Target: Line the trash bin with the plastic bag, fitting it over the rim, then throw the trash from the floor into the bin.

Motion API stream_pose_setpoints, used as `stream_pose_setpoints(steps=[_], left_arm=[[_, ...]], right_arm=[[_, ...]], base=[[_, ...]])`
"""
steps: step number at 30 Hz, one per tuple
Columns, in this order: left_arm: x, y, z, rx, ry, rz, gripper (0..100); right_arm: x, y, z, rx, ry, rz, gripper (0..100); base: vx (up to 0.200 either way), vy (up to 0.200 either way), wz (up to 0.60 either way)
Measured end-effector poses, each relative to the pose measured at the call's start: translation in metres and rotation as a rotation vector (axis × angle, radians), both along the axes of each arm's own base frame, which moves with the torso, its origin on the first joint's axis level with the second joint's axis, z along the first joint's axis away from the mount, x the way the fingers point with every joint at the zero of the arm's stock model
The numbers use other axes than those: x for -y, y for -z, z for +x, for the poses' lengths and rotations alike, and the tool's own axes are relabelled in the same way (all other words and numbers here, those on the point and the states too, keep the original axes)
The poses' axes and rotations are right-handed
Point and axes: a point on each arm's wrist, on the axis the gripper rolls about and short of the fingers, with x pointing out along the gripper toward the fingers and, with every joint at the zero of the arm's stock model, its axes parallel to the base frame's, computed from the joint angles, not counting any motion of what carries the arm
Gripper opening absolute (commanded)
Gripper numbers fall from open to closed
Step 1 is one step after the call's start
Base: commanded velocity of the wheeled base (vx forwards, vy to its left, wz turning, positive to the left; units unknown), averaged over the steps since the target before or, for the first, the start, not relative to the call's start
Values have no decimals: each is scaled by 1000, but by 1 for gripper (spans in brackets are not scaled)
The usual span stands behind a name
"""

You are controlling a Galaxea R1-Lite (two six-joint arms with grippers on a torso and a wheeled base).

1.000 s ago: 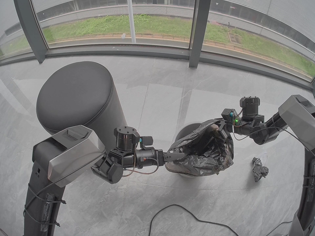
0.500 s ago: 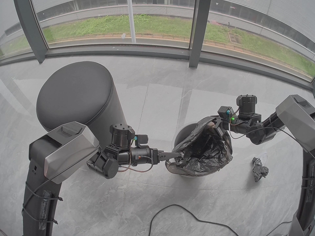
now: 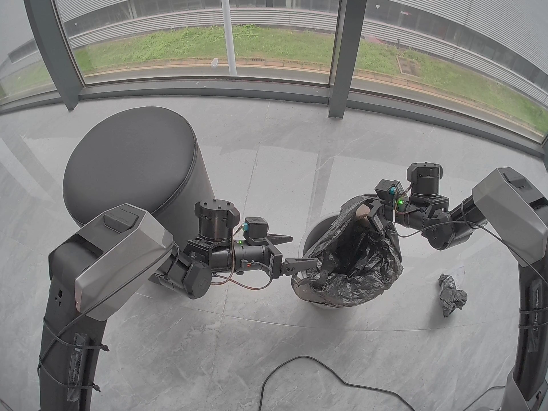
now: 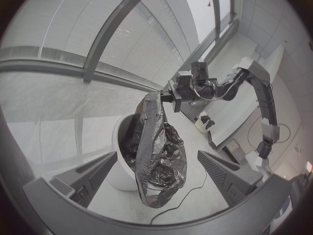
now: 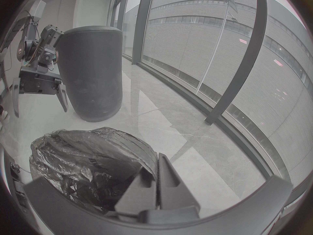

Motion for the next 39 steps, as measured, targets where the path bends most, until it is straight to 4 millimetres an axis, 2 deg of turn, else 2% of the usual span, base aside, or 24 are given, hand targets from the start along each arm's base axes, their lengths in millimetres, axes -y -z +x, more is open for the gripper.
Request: stream_pose_setpoints(steps=[4, 13, 23, 28, 39], left_arm=[[9, -6, 2, 54, 12, 23, 100], [33, -17, 21, 122, 10, 56, 100], [50, 3, 30, 131, 34, 100, 100], [56, 3, 38, 150, 36, 97, 100], [56, 20, 46, 122, 54, 170, 100]], right_arm=[[-4, -4, 1, 22, 11, 19, 0], [-10, -8, 1, 37, 17, 41, 0], [-12, -10, 1, 49, 15, 46, 0], [-12, -10, 1, 50, 15, 46, 0], [-18, -12, 0, 58, 1, 49, 0]], base=[[0, 0, 0], [0, 0, 0], [0, 0, 0], [0, 0, 0], [0, 0, 0]])
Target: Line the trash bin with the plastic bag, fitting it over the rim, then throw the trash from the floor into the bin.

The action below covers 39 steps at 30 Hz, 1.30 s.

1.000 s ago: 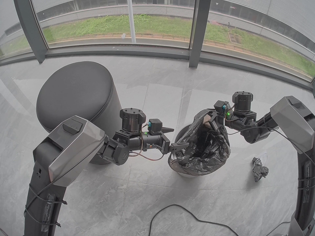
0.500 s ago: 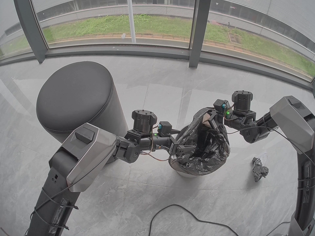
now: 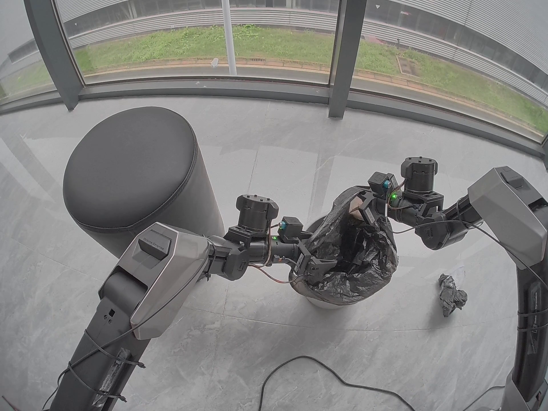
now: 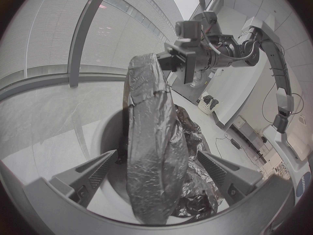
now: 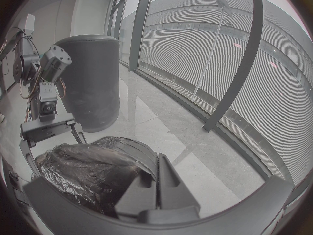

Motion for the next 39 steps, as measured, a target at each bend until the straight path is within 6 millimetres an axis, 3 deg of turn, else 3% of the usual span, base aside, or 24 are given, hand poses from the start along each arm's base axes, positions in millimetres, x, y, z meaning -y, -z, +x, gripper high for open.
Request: stream_pose_setpoints(steps=[11, 20, 35, 36, 39], left_arm=[[-6, 6, 5, 33, -22, 26, 100], [-12, -18, 4, 36, -35, 33, 100], [12, -17, -17, -41, 25, 80, 100], [12, -16, -17, -47, 26, 84, 0], [12, -10, -18, -71, 27, 101, 0]], right_arm=[[0, -6, -1, 18, 0, 5, 0], [2, -12, -4, 24, -3, 7, 0], [1, -8, -10, 3, -8, 0, 0], [1, -8, -10, 2, -9, 0, 0], [1, -7, -10, 1, -10, 0, 0]], base=[[0, 0, 0], [0, 0, 0], [0, 0, 0], [0, 0, 0], [0, 0, 0]])
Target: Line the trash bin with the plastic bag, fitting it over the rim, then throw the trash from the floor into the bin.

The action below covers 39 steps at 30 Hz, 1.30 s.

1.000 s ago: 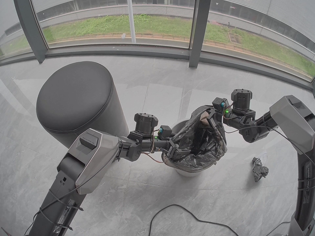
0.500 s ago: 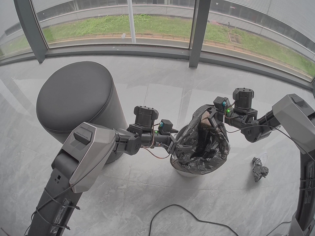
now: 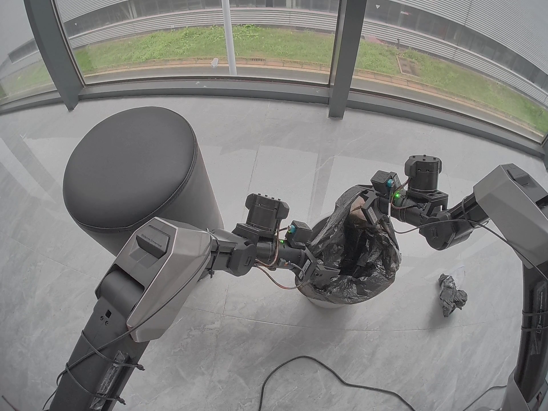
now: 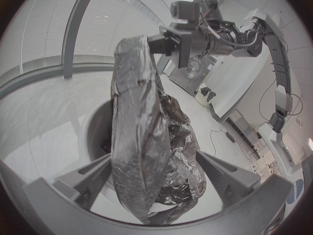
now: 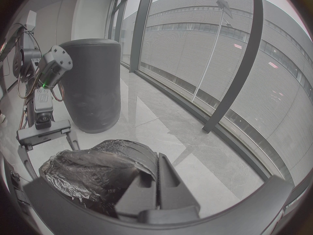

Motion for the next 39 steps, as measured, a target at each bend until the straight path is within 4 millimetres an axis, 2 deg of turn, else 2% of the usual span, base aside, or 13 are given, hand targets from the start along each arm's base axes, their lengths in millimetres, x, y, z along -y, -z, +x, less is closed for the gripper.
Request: stream_pose_setpoints(steps=[10, 18, 30, 34, 39], left_arm=[[-4, 18, 0, -57, -25, 56, 0], [-17, 30, 3, -120, -66, 111, 0], [-17, 50, 3, -145, -88, 137, 0], [-11, 47, 1, -133, -99, 133, 0], [-8, 24, 6, -42, -153, 90, 0]], right_arm=[[-3, -2, -2, 4, -8, -1, 0], [-9, -3, -3, 6, -21, 0, 0], [-13, 0, -9, -7, -34, -6, 0], [-13, 2, -11, -11, -36, -8, 0], [-13, 3, -12, -12, -37, -8, 0]], base=[[0, 0, 0], [0, 0, 0], [0, 0, 0], [0, 0, 0], [0, 0, 0]])
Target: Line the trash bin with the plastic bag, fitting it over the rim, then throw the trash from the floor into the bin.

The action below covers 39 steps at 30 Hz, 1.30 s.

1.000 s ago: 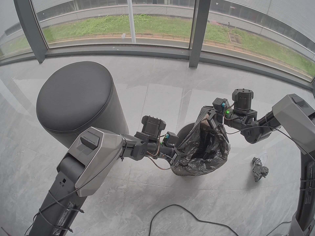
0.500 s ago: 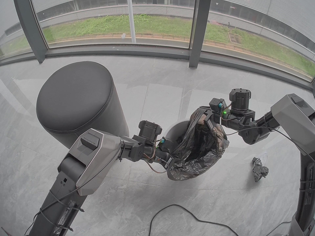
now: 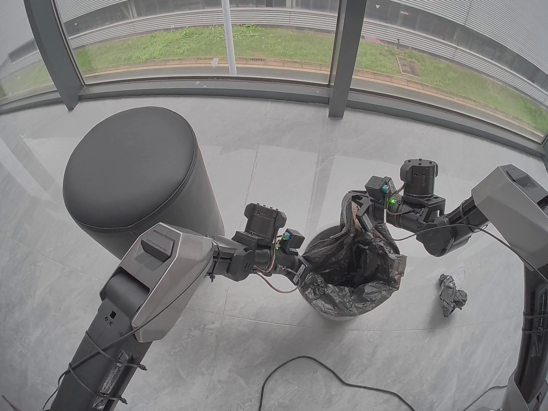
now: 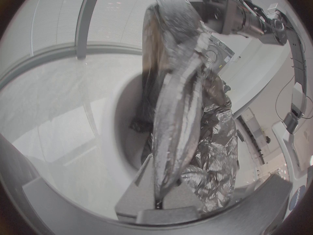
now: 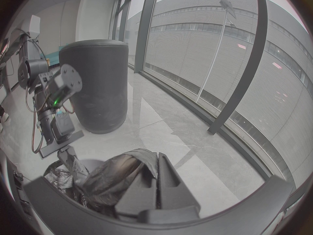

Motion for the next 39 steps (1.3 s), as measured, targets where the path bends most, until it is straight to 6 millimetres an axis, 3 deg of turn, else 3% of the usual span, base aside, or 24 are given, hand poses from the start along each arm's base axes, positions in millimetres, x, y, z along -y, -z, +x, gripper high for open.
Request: stream_pose_setpoints(steps=[7, 17, 28, 39], left_arm=[[2, -27, 2, 73, -36, -52, 0], [7, -24, 0, 77, -31, -56, 0], [-8, -30, 13, 134, -94, -66, 0], [-7, -39, 11, 150, -100, -70, 0]], right_arm=[[1, 2, -5, -17, -2, -5, 0], [2, 11, -10, -50, -3, -15, 0], [4, 8, -5, -28, 5, -2, 0], [9, 9, -5, -34, 14, -3, 0]], base=[[0, 0, 0], [0, 0, 0], [0, 0, 0], [0, 0, 0]])
